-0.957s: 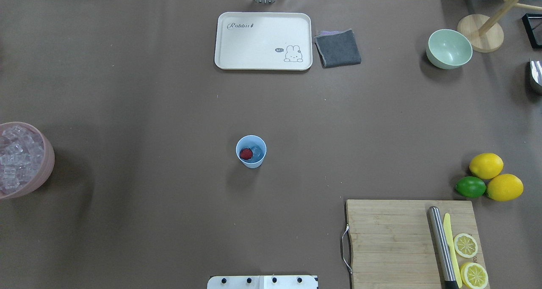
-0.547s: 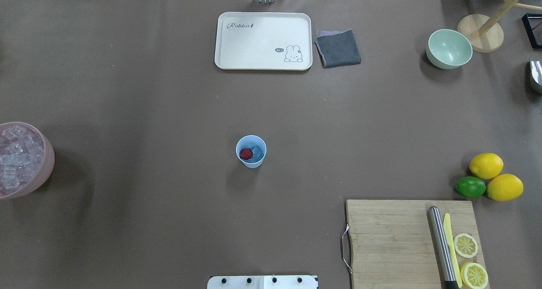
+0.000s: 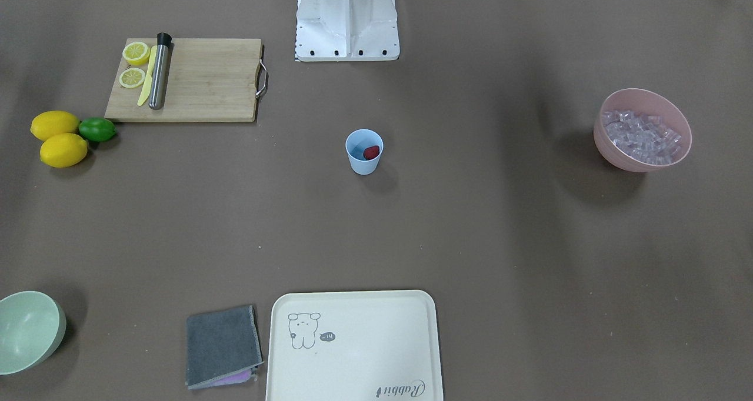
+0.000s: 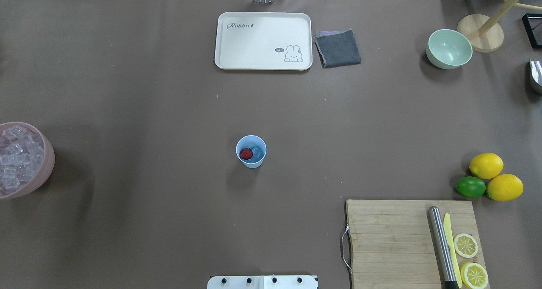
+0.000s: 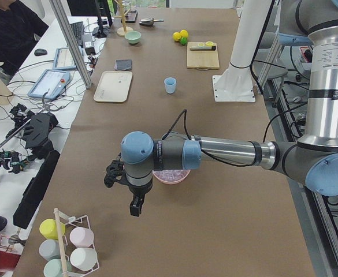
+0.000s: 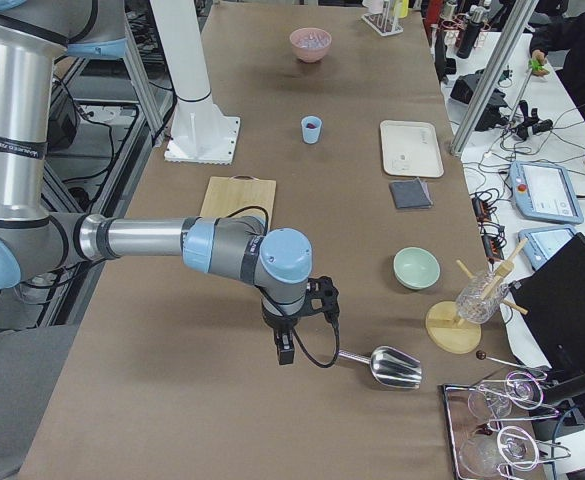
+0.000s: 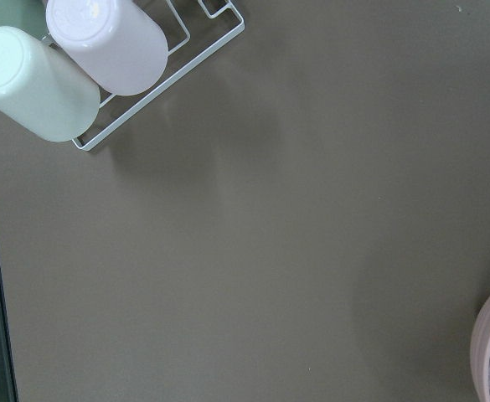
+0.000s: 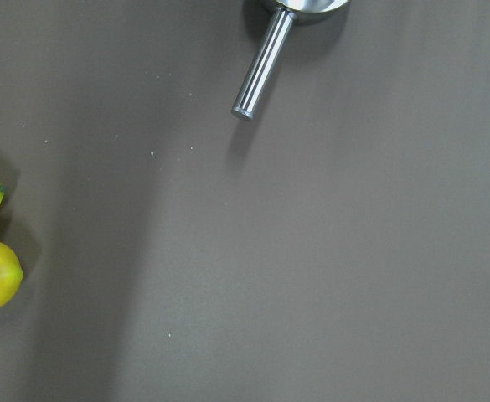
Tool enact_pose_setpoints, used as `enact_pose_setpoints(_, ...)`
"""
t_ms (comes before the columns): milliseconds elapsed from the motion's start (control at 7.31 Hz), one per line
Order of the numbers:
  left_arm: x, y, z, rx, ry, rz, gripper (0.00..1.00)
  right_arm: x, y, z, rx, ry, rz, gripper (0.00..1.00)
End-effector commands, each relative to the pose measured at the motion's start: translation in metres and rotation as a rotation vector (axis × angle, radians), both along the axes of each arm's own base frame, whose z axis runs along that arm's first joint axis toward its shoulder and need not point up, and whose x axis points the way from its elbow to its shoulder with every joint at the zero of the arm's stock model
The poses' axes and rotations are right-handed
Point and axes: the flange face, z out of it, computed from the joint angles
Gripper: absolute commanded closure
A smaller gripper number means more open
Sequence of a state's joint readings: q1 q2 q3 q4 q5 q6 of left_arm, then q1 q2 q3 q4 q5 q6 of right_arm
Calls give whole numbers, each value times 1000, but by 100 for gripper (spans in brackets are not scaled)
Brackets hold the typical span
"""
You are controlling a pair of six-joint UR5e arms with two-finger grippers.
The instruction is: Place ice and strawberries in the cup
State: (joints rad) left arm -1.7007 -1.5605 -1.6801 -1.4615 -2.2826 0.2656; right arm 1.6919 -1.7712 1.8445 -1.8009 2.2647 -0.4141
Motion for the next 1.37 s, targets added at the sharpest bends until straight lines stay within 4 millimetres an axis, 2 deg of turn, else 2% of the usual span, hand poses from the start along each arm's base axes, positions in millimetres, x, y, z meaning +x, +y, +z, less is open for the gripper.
enact_pose_setpoints(0, 1, 0, 0, 1, 1, 1, 2, 0, 0, 0, 0, -1, 0, 0)
enact_pose_setpoints(547, 1, -1, -2, 6, 1, 1, 2, 0, 0, -1, 4, -1, 0, 0)
enact_pose_setpoints(684, 1, -3, -8, 29, -7, 4, 2, 0, 0, -1, 3, -1, -1, 0)
enact_pose_setpoints(821, 6, -3, -5, 27, -2, 13, 2, 0, 0, 0, 1, -1, -1, 0)
enact_pose_setpoints(957, 6, 1, -4, 35, -4, 14, 2, 0, 0, 0, -1, -1, 0, 0)
enact_pose_setpoints(1231, 9, 24, 16, 73, -9, 14, 2, 0, -1, -1, 3, -1, 0, 0)
